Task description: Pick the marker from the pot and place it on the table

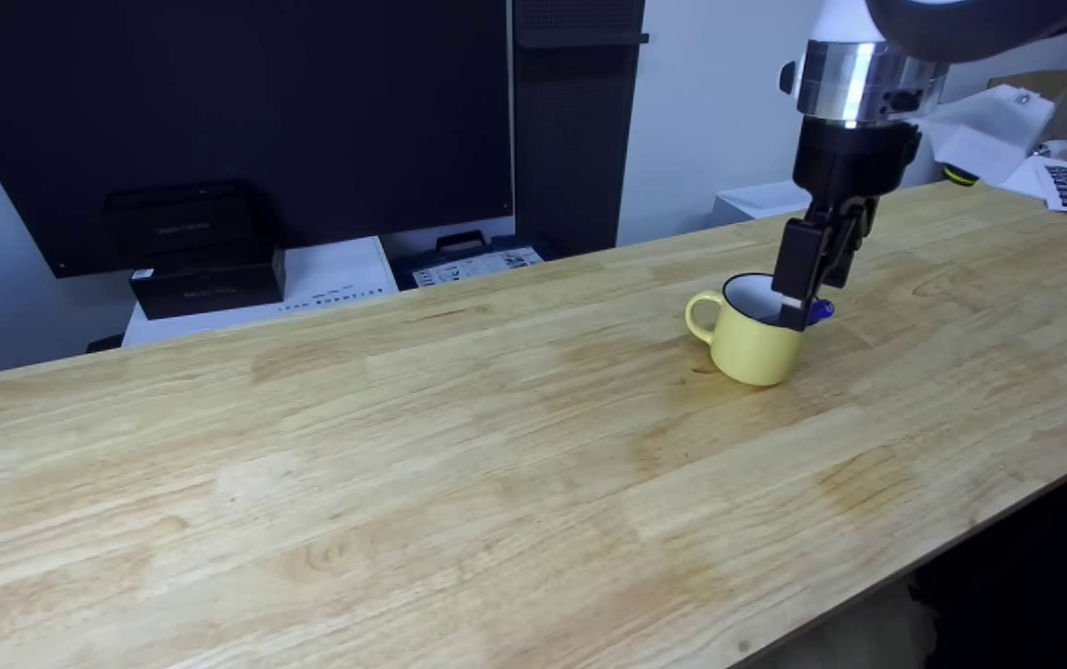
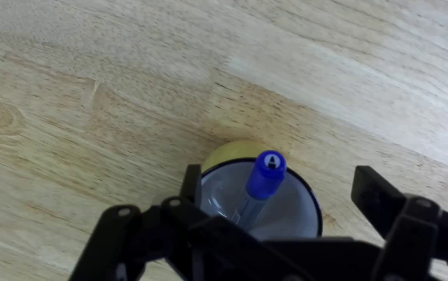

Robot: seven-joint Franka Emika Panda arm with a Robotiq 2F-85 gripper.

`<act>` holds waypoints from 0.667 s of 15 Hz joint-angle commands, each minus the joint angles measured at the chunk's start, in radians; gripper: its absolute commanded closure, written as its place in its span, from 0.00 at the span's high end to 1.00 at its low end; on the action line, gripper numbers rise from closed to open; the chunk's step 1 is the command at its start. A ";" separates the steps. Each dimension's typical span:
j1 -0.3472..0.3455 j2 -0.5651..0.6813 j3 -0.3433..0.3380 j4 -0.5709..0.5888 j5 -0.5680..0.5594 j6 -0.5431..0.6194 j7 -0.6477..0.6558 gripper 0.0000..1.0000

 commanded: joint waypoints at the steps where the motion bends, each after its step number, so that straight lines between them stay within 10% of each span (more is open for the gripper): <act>1: 0.001 0.031 -0.002 0.049 -0.016 -0.016 0.031 0.74; 10: -0.014 0.027 0.003 0.040 -0.002 -0.006 0.021 0.14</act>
